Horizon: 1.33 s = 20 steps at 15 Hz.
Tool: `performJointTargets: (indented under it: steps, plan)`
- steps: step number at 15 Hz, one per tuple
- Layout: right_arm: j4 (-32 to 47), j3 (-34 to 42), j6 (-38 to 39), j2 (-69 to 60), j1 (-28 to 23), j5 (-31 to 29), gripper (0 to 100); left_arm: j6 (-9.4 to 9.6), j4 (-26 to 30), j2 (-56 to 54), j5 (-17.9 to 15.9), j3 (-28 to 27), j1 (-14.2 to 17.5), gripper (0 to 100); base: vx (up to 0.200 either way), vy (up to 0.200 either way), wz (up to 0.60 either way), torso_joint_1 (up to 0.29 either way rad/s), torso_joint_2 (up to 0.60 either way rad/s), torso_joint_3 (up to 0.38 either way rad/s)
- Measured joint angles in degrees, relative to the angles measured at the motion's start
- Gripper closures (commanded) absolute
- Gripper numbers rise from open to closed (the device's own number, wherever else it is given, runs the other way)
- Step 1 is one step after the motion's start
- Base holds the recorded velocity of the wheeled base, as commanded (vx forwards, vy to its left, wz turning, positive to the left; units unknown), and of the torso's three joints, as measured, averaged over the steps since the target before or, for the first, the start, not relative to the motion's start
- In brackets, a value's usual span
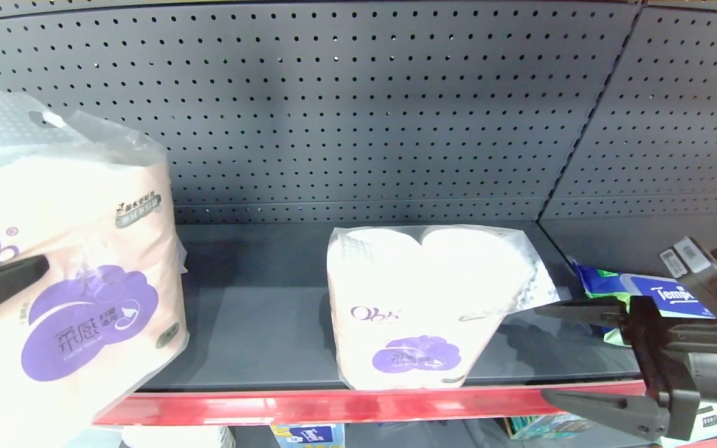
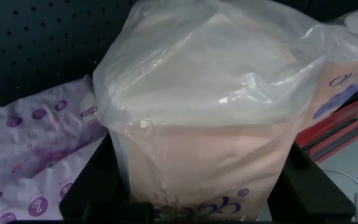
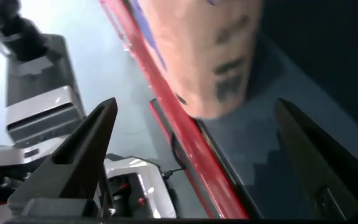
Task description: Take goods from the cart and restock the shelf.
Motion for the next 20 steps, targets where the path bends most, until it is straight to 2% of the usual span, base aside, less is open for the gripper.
performJointTargets:
  steps: [3, 6, 8, 10, 13, 20]
  plan:
    - [0.0, 3.6, 0.7, -6.0, -8.5, -6.3, 0, 0.09, -0.7, 1.6, -0.2, -0.4, -0.2, 100, 0.000, 0.000, 0.00, 0.000, 0.00, 0.000]
    - [0.5, 7.1, 10.2, -15.4, -14.9, -13.2, 0, 0.09, -2.7, 4.0, -1.6, -0.4, -0.5, 100, 0.000, 0.000, 0.00, 0.000, 0.00, 0.000]
    - [2.7, 9.5, 16.2, -22.2, -17.9, -20.4, 0, 0.09, -2.8, 5.3, -1.6, -0.4, -0.6, 100, 0.000, 0.000, 0.00, 0.000, 0.00, 0.000]
    - [4.8, 10.6, 17.7, -26.6, -20.7, -23.9, 0, 0.04, -2.7, 6.0, -1.6, -0.1, -0.6, 100, 0.000, 0.000, 0.00, 0.000, 0.00, 0.000]
    - [4.8, 10.9, 17.7, -29.4, -22.6, -25.9, 0, 0.00, -2.5, 6.6, -1.6, 0.3, -0.6, 100, 0.000, 0.000, 0.00, 0.000, 0.00, 0.000]
    - [5.1, 13.9, 16.6, -36.4, -22.9, -27.8, 0, 0.00, -2.6, 8.9, -1.7, 0.7, -0.6, 100, 0.000, 0.000, 0.00, 0.000, 0.00, 0.000]
